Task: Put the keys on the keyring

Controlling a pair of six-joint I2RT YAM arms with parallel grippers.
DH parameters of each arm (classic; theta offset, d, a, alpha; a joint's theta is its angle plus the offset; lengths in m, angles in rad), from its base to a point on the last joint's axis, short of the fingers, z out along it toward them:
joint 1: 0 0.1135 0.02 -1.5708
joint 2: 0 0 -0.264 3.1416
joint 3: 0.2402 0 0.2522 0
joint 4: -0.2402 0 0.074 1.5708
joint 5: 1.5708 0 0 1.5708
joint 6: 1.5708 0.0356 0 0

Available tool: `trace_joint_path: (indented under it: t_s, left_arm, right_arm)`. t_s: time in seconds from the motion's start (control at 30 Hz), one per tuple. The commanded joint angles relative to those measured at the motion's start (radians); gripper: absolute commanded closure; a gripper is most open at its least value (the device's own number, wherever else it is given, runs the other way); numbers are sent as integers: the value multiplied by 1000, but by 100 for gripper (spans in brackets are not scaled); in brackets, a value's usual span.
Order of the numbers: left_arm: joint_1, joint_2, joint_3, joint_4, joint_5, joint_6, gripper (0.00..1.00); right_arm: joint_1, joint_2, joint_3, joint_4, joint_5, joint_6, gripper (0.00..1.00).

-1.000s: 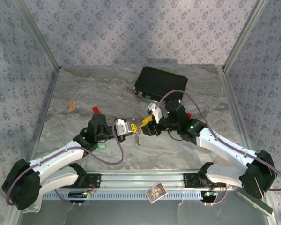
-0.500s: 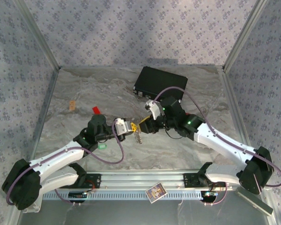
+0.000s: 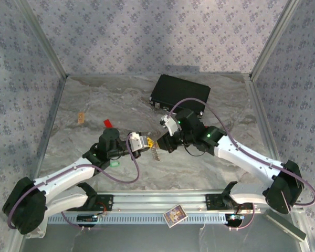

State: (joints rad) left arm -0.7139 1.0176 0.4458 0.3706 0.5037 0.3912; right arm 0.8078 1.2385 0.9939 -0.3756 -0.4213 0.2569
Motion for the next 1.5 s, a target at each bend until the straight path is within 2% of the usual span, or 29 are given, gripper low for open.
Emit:
trace_joint_path:
  t_s: [0.0, 0.07, 0.3, 0.57, 0.6, 0.63, 0.73, 0.83, 0.93, 1.03, 1.2, 1.4, 1.47]
  left_arm:
    - [-5, -4, 13, 56, 8, -2, 100]
    - [-5, -4, 11, 60, 13, -5, 100]
    - [-6, -5, 5, 103, 48, -18, 100]
    - [-18, -2, 0, 139, 40, -11, 100]
    - [-18, 1, -2, 145, 36, -14, 100]
    - [-18, 4, -4, 148, 32, -15, 100]
    - [-18, 15, -5, 157, 29, -24, 100]
    - [-12, 32, 4, 157, 44, -48, 100]
    - [26, 55, -21, 265, 115, -134, 100]
    - [42, 61, -19, 269, 162, -157, 100]
    - [42, 74, -25, 284, 208, -155, 100]
    - [42, 91, -21, 308, 218, -149, 100]
    - [41, 90, -22, 315, 224, -143, 100]
  right_arm:
    - [-5, 7, 35, -27, 1, -10, 96]
    - [-14, 5, 34, -26, -3, -10, 100]
    - [-72, 27, -4, 10, -58, -4, 100]
    - [-86, 66, -8, 23, -103, -22, 100]
    - [-90, 62, -8, 25, -108, -26, 96]
    - [-96, 51, -12, 26, -108, -31, 87]
    - [-120, -7, -36, 38, -90, -97, 70]
    - [-131, -92, -112, 119, -47, -244, 66]
    - [-136, -160, -226, 299, -63, -414, 66]
    - [-140, -216, -318, 485, -168, -542, 65]
    - [-138, -185, -267, 412, -235, -634, 65]
    - [-129, -136, -229, 400, -332, -614, 66]
    - [-128, -122, -225, 403, -320, -605, 68]
